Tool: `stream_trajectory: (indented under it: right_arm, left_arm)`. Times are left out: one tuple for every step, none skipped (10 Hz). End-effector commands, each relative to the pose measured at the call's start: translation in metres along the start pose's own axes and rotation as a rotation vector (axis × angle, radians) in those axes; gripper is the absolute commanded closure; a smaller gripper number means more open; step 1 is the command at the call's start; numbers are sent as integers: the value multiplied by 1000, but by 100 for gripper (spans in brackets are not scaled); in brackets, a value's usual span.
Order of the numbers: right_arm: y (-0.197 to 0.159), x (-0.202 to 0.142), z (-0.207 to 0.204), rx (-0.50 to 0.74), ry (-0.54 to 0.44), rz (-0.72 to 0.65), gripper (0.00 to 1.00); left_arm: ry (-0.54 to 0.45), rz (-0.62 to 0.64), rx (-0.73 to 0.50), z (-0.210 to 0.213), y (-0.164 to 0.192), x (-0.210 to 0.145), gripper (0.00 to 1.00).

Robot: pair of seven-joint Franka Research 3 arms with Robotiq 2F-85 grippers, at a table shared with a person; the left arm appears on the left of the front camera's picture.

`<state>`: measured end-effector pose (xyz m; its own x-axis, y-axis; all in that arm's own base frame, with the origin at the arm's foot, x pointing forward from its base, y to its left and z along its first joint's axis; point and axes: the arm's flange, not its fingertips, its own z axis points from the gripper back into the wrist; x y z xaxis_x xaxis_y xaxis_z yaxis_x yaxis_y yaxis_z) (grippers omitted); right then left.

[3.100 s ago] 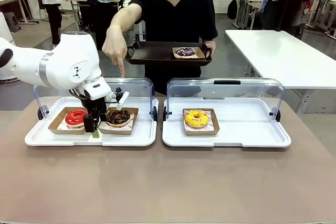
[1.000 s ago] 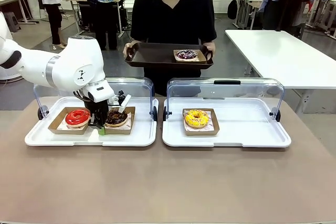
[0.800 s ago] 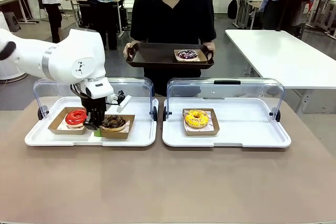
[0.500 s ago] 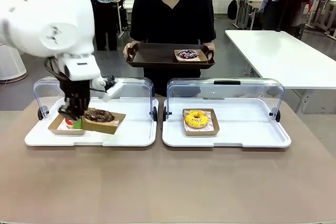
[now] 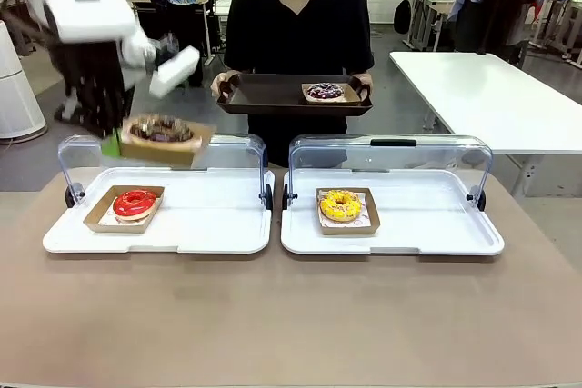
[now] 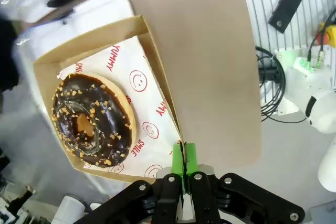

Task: Provide the desired donut to the person.
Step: Pick up and lift the Paper togo box containing the Donut pointed at by the person.

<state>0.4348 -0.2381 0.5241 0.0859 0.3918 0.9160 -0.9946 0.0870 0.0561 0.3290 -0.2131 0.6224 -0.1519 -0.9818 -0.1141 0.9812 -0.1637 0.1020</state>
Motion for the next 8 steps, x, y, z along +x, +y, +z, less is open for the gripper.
stream_trajectory:
  right_arm:
    - [0, 0, 0, 0, -1, 0, 0]
    - [0, 0, 0, 0, -1, 0, 0]
    - [0, 0, 0, 0, -1, 0, 0]
    - [0, 0, 0, 0, -1, 0, 0]
    - [0, 0, 0, 0, -1, 0, 0]
    - [0, 0, 0, 0, -1, 0, 0]
    - [0, 0, 0, 0, -1, 0, 0]
    - [0, 0, 0, 0, -1, 0, 0]
  left_arm:
    - [-49, 61, -17, 20, 37, -6, 100]
    - [-90, 67, -37, 26, 55, -13, 100]
    - [-112, 80, -49, 27, 76, -19, 100]
    - [-133, 75, -60, 25, 86, -22, 100]
    - [-155, 64, -54, 25, 91, -26, 100]
    - [-162, 62, -41, 26, 95, -29, 100]
    - [-165, 58, -37, 26, 98, -32, 100]
    - [-179, 48, -24, 24, 95, -36, 100]
